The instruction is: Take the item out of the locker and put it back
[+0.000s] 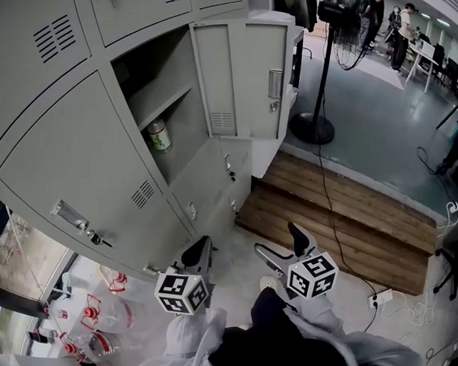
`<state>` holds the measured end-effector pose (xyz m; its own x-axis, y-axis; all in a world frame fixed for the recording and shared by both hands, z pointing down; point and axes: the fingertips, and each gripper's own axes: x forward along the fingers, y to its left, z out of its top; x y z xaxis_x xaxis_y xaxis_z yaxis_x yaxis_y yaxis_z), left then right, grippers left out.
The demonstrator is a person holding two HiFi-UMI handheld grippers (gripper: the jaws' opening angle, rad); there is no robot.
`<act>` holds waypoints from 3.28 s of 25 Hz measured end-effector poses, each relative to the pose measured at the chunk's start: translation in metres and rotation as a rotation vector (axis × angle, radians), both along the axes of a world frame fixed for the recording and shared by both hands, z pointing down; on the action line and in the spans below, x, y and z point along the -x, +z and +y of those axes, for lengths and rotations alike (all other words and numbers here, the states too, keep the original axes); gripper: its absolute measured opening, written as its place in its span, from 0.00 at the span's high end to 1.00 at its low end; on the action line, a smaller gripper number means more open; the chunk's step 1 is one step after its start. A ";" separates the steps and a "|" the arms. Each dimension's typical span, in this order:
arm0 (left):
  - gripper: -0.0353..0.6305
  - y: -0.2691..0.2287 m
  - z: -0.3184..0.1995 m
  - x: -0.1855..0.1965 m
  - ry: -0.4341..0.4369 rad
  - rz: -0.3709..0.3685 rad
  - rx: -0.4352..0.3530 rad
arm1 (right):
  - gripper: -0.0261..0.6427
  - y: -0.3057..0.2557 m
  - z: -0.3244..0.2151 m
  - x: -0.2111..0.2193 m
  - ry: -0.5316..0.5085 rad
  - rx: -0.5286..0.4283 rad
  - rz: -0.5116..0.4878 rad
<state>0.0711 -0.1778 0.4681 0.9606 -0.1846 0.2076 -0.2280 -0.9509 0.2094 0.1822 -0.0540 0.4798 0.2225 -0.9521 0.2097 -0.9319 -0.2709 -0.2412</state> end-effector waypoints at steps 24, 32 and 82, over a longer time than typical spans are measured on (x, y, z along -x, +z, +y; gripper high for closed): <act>0.94 -0.031 -0.109 -0.085 -0.345 0.040 -0.109 | 0.25 -0.039 -0.163 -0.131 -0.369 -0.087 0.087; 0.94 -0.033 -0.132 -0.019 -0.560 0.016 -0.103 | 0.25 -0.075 -0.260 -0.092 -0.550 -0.143 0.127; 0.93 -0.045 -0.163 0.011 -0.706 0.052 -0.122 | 0.50 -0.061 -0.491 -0.036 -0.742 0.191 0.105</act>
<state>0.0601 -0.3408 0.4234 0.6118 -0.7843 0.1029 -0.7896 -0.5978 0.1383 0.2183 -0.5454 0.4187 -0.4320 -0.8089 0.3989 -0.9011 0.4058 -0.1531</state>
